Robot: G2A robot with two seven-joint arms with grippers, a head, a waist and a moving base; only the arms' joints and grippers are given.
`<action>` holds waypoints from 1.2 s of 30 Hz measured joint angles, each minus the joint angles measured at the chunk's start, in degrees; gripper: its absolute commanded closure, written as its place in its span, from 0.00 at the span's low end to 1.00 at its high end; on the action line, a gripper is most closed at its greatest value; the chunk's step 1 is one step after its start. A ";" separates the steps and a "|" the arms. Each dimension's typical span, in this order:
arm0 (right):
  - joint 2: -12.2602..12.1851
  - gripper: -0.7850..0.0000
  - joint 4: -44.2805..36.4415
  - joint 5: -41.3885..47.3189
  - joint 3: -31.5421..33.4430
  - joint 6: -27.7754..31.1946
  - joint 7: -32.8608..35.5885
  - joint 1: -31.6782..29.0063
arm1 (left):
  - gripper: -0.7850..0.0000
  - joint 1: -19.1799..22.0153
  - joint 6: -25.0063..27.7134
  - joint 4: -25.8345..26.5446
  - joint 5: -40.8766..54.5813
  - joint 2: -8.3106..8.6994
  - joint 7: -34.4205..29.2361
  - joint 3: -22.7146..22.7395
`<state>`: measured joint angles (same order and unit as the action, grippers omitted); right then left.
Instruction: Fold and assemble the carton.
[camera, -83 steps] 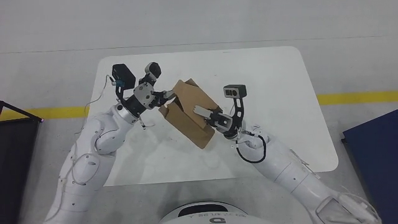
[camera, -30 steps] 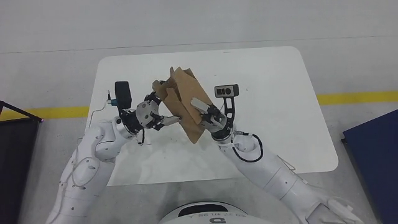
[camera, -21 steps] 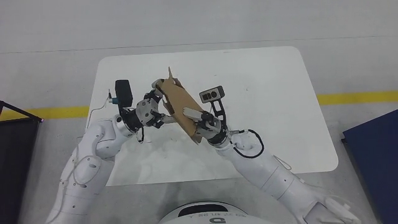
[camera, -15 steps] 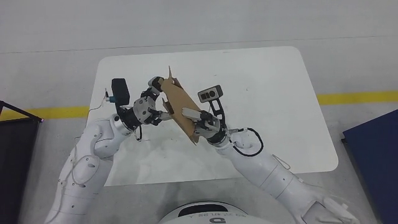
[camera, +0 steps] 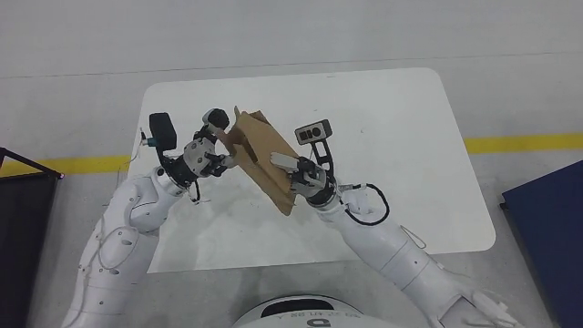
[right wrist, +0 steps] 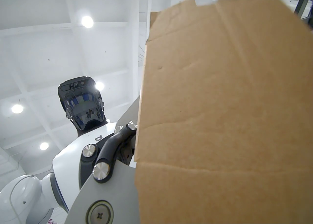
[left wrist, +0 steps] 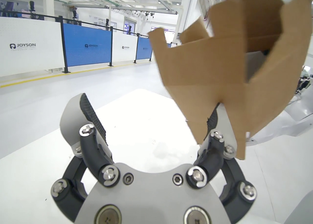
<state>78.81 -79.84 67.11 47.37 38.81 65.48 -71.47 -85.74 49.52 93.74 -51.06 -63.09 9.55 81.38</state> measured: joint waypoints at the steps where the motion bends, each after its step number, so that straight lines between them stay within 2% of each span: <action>1: -0.07 1.00 -0.34 -0.40 0.53 -0.21 0.21 -0.46 | 0.00 -0.11 -0.24 -0.45 0.34 0.02 0.25 0.37; 8: 0.00 1.00 -1.64 -3.19 2.33 -1.74 1.74 -2.71 | 0.00 -0.13 -3.73 -0.45 3.79 0.11 1.56 3.57; 13: 0.57 1.00 -0.74 -3.71 2.47 -1.57 1.57 -2.52 | 0.00 0.60 -3.53 1.66 4.98 0.16 1.45 4.61; 23: 1.59 1.00 0.75 -4.20 2.98 -1.60 1.59 -2.05 | 0.00 1.79 2.53 3.71 5.71 0.16 0.84 3.56; 36: 3.00 1.00 2.56 -3.72 2.70 -2.56 2.55 -0.82 | 0.00 4.66 2.57 3.13 -1.06 -0.34 -0.86 -1.22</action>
<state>81.81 -77.27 63.39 50.07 36.25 68.03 -72.29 -81.08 52.09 96.87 -52.12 -63.43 8.69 80.16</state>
